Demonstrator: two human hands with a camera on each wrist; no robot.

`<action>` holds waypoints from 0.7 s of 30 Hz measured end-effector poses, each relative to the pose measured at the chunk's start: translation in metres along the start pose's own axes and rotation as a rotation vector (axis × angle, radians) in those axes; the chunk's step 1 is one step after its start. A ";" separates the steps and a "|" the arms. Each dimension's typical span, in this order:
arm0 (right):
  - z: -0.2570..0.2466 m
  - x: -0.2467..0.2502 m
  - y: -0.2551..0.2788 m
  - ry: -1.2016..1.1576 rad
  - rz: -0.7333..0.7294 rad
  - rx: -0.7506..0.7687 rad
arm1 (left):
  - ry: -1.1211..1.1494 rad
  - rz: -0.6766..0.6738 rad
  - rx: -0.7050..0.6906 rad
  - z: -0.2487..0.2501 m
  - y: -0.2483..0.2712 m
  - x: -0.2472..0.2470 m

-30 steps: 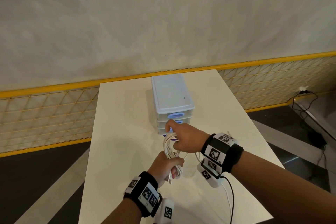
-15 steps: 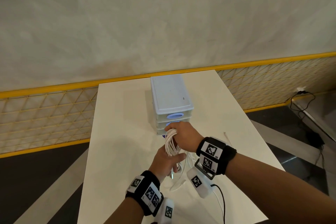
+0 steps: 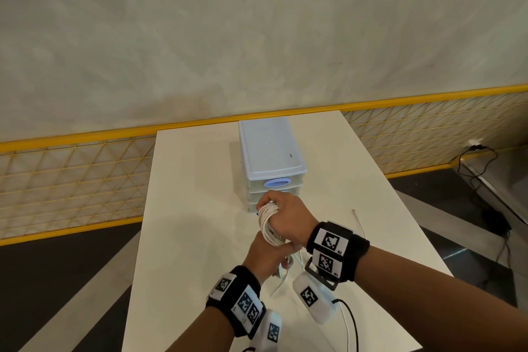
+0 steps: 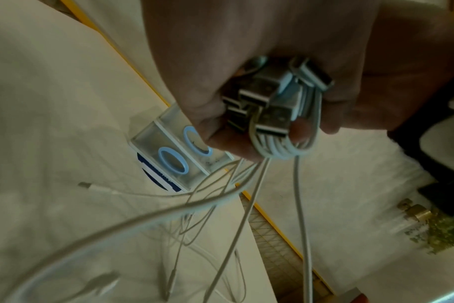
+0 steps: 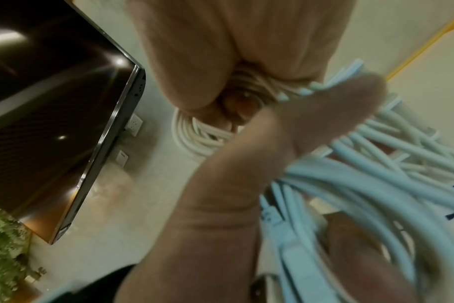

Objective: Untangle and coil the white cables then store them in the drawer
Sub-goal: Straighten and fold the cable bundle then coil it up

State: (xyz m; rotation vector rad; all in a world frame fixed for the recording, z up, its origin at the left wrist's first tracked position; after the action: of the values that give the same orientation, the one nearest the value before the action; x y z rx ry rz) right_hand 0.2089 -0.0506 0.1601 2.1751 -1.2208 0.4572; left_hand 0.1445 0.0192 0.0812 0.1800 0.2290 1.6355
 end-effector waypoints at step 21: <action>-0.006 0.012 0.002 -0.041 -0.207 -0.101 | 0.198 -0.121 -0.080 0.008 0.000 -0.003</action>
State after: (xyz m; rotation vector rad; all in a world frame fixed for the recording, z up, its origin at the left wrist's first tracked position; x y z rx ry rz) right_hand 0.2129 -0.0555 0.1722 2.2034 -1.0039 0.2601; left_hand 0.1465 0.0168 0.0887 -0.0565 0.3193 1.5395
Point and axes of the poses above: each hand's wrist, its own y-axis away from the middle knuckle, its own x-axis out of the back of the hand, z = x × y, the point moved 1 cm from there along -y, towards the middle knuckle, and after that the axes turned 9 degrees about -x, right-handed, at the moved point
